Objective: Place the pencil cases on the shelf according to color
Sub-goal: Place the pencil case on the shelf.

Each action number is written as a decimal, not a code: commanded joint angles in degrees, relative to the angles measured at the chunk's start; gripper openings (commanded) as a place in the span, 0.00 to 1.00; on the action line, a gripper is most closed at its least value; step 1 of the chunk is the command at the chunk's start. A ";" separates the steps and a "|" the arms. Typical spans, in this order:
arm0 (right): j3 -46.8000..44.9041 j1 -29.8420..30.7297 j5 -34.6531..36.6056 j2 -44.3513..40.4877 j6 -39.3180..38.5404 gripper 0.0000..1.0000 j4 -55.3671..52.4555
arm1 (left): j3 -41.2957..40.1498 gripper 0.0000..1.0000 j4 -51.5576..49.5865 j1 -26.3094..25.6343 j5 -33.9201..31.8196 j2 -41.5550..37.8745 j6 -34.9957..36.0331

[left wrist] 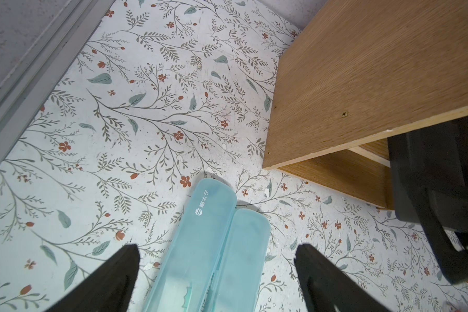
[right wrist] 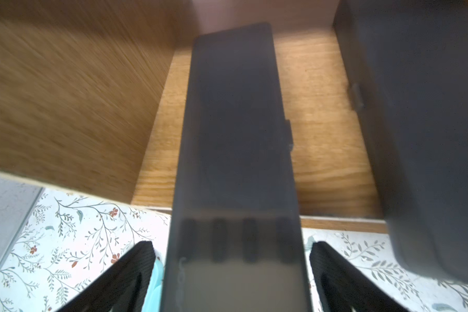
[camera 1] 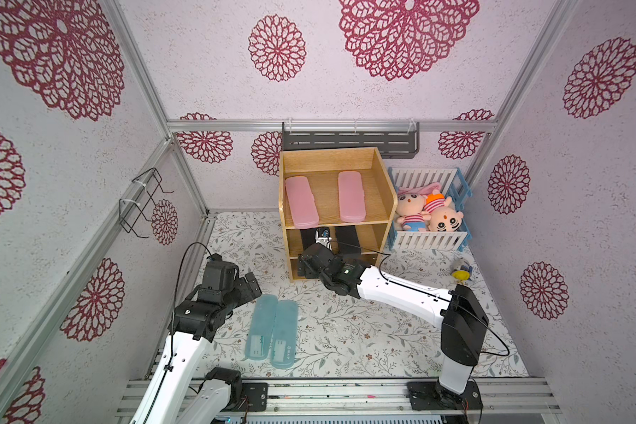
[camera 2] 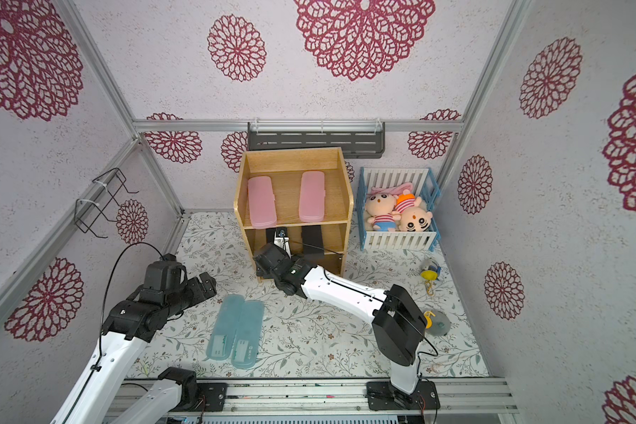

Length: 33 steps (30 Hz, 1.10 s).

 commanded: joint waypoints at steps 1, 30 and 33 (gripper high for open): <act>-3.23 0.41 -0.89 -6.85 -0.24 0.98 0.97 | 0.09 0.97 0.55 -0.40 0.32 -0.39 0.08; -17.52 3.06 -2.77 -14.56 -1.77 0.45 7.98 | -0.02 0.97 0.50 -1.45 -0.76 -0.25 0.02; -14.60 1.14 -3.75 -11.57 -3.25 0.44 10.55 | 0.03 0.97 0.37 -1.49 -0.93 0.12 -0.03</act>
